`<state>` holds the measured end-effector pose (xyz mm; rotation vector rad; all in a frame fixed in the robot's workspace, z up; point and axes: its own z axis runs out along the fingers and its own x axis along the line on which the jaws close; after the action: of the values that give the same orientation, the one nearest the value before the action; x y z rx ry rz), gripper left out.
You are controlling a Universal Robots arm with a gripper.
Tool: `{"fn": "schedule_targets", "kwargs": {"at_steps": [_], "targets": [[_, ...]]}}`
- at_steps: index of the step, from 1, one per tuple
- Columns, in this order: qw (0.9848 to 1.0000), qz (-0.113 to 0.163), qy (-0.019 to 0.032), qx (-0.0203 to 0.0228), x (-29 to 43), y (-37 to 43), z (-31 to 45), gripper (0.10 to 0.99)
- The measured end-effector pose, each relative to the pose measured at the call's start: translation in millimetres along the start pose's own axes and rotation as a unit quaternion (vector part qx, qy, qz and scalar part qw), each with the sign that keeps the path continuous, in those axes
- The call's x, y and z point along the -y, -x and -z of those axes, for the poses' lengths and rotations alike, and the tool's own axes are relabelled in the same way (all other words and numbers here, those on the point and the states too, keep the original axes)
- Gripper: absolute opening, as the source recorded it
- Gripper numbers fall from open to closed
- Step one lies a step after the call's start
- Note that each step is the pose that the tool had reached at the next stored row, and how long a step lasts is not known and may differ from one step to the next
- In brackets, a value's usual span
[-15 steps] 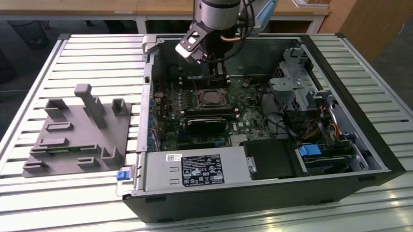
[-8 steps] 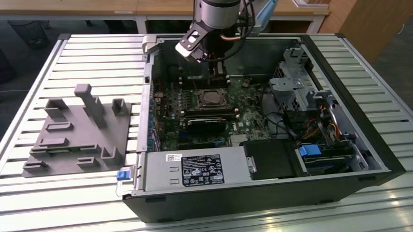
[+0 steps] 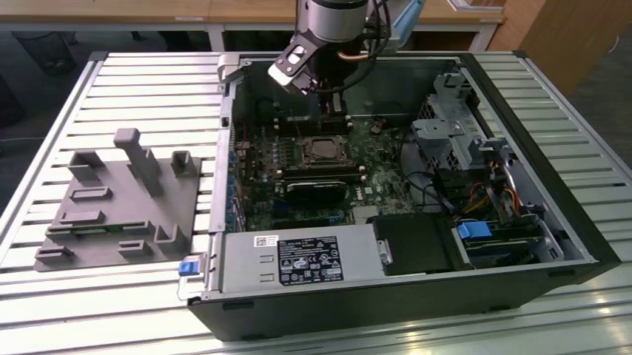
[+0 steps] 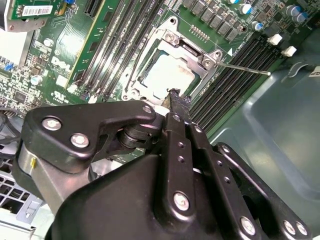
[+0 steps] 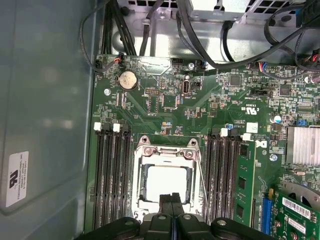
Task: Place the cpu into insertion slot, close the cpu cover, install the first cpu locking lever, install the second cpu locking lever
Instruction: 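Install the first cpu locking lever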
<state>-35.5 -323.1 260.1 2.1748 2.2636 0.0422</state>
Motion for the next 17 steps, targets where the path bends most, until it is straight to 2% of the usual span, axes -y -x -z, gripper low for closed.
{"fn": "schedule_targets", "kwargs": {"at_steps": [17], "targets": [[1.0, 0.0, 0.0, 0.0, -0.2, -0.1, 7.6, 0.106]]}}
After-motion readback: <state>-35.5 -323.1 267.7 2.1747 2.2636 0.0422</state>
